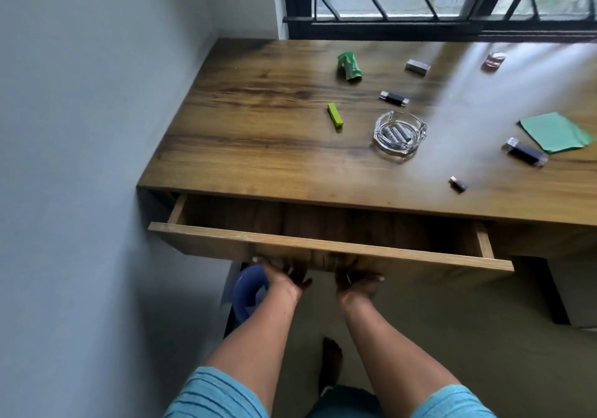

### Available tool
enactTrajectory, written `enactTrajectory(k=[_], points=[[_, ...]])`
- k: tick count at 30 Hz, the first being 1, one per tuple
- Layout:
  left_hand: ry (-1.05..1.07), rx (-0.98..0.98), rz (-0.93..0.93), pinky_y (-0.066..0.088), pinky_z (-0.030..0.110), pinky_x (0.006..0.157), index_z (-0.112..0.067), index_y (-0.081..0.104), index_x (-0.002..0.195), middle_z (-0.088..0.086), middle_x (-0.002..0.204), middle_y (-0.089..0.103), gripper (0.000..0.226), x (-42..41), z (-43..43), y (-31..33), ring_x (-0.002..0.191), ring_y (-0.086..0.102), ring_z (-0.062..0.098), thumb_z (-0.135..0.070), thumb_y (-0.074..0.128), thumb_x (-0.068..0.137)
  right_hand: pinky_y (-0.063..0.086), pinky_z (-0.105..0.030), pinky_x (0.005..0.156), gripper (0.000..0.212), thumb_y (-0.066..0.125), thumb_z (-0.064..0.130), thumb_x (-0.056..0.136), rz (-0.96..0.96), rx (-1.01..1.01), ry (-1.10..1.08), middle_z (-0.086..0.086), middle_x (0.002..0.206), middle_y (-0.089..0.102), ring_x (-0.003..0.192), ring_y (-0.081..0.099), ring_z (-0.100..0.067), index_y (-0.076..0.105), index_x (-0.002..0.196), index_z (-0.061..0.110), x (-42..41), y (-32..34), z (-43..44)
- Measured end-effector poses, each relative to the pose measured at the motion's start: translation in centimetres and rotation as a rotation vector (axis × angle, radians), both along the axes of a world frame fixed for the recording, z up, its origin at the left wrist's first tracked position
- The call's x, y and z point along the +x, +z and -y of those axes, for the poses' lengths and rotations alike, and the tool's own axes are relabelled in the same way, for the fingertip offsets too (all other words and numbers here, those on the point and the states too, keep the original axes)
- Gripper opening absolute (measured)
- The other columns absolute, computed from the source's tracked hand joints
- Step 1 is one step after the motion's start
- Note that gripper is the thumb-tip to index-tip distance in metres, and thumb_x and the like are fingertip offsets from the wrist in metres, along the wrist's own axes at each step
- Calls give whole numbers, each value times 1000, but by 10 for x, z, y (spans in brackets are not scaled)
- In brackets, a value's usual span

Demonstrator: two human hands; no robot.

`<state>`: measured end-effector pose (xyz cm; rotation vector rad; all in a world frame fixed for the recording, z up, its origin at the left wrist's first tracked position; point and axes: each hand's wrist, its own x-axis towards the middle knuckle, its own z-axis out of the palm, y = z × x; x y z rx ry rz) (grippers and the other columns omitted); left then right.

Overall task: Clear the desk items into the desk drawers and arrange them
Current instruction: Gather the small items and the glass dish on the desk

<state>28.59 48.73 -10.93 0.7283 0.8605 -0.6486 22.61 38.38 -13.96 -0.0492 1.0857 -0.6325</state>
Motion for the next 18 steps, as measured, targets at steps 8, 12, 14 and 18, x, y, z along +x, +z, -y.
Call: enactTrajectory(k=[8, 12, 14, 18], points=[[-29, 177, 59, 20, 43, 117, -13, 38, 144, 5, 150, 39, 92, -63, -50, 5, 141, 33, 30, -79, 21, 82, 51, -26, 68, 50, 22, 44, 101, -35, -99, 55, 8, 65, 72, 61, 69, -12, 64, 85, 22, -69, 8, -44], [83, 810, 328, 35, 48, 110, -15, 14, 152, 10, 158, 17, 81, -94, -57, 46, 140, 29, 34, -61, 41, 90, 46, -24, 66, 35, 34, 30, 101, -345, -224, 289, -5, 90, 60, 78, 56, -18, 64, 96, 11, -102, 20, -69], [-129, 1158, 648, 30, 54, 113, -17, 9, 153, 10, 160, 7, 93, -103, -62, 55, 145, 18, 34, -67, 43, 82, 43, -31, 92, 37, 39, 10, 97, -703, -467, 534, -22, 123, 54, 111, 53, -31, 50, 126, -10, -118, 36, -77], [-541, 1613, 1139, 25, 46, 115, -20, 43, 142, 9, 155, 27, 59, -105, -62, 62, 144, 23, 32, -34, 60, 88, 16, -39, 116, 78, 52, 13, 90, -1030, -1130, 678, -24, 155, -1, 142, 11, -38, 3, 149, -2, -139, 71, -89]])
